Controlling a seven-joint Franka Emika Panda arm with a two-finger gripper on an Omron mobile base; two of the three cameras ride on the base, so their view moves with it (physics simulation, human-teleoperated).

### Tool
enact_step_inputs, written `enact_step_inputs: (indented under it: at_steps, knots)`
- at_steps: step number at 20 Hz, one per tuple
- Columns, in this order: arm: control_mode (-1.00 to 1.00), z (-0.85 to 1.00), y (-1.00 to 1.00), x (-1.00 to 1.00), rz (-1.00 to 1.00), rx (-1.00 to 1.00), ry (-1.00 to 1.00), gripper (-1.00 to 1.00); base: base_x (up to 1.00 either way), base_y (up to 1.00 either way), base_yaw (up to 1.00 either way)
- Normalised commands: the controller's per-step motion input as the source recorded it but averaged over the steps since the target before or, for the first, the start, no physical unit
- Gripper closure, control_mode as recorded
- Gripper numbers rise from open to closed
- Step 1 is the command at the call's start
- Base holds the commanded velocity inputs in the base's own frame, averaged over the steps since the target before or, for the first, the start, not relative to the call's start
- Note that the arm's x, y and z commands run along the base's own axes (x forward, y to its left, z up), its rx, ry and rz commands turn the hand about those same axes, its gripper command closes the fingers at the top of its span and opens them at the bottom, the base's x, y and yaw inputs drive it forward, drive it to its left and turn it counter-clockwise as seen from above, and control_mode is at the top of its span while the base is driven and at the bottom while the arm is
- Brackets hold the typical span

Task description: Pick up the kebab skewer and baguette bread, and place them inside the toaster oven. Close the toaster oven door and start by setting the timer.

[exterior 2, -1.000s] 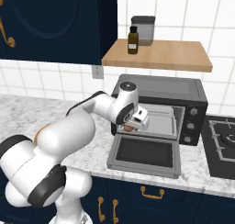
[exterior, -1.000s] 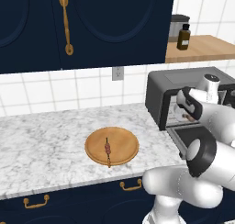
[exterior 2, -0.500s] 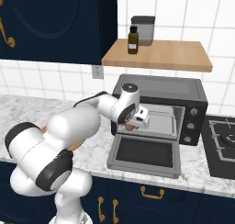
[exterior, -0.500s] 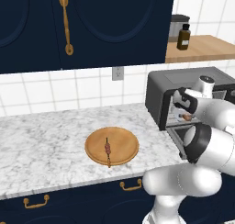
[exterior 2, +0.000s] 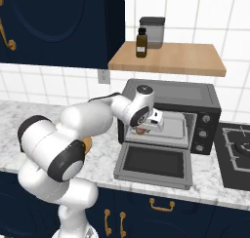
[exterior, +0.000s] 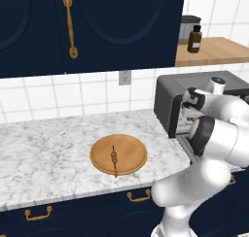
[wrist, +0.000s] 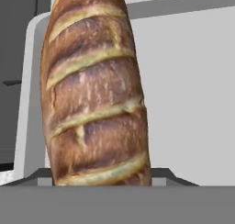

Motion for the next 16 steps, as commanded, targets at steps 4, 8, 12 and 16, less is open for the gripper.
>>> enact_step_inputs:
  at_steps: [4,8,12,16]
  knots:
    - [-1.00,-0.41,-0.18,-0.21,0.03,-0.05,0.00,1.00,0.00,0.00,0.00]
    - [-1.00,-0.39,-0.05,-0.21,0.02,-0.07,0.00,-1.00,0.00,0.00,0.00]
    - [-1.00,-0.34,-0.12,-0.36,0.01,-0.06,0.00,-1.00,0.00,0.00,0.00]
    - [-1.00,-0.37,-0.08,-0.57,0.01,-0.06,0.00,-1.00,0.00,0.00,0.00]
